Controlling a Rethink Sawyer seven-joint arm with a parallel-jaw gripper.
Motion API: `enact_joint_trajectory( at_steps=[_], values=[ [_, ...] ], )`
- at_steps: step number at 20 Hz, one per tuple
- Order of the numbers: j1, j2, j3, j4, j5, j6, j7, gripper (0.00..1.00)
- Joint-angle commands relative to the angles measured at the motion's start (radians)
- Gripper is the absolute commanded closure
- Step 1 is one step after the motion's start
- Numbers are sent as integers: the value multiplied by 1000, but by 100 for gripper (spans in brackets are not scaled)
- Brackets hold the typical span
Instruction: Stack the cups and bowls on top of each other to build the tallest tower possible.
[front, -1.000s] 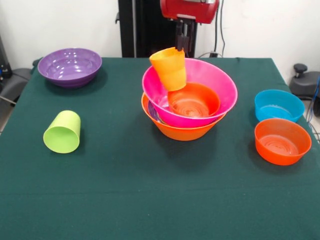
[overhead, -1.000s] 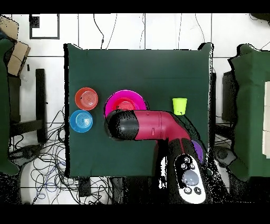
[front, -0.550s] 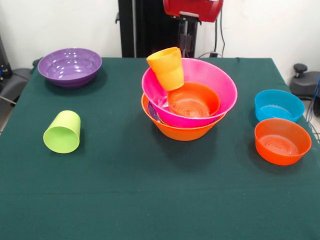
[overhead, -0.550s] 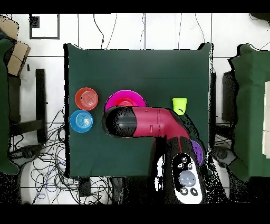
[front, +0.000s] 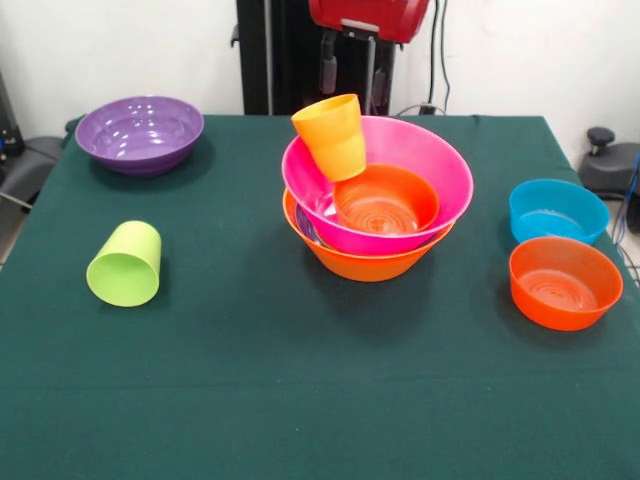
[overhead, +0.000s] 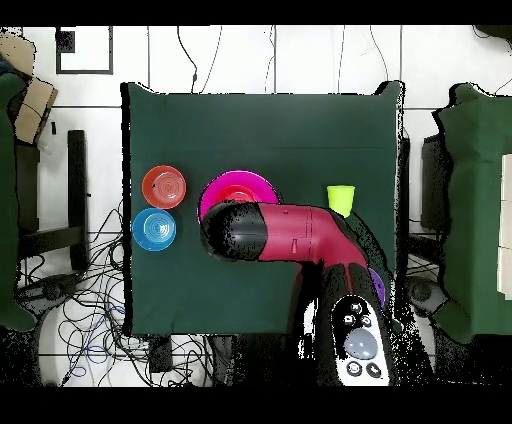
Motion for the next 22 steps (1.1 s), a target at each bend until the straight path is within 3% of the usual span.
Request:
enact_joint_trajectory(
  at_steps=[1,7,12,15,22],
  values=[
    [24,37,-1,-18,25,27,126,0],
    [-2,63,-6,11,5,-61,100,0],
    [-71,149,23,24,-36,-222,51,0],
    [-75,169,22,40,-43,-285,66,0],
    [-69,130,19,81,-17,-269,65,0]
  ],
)
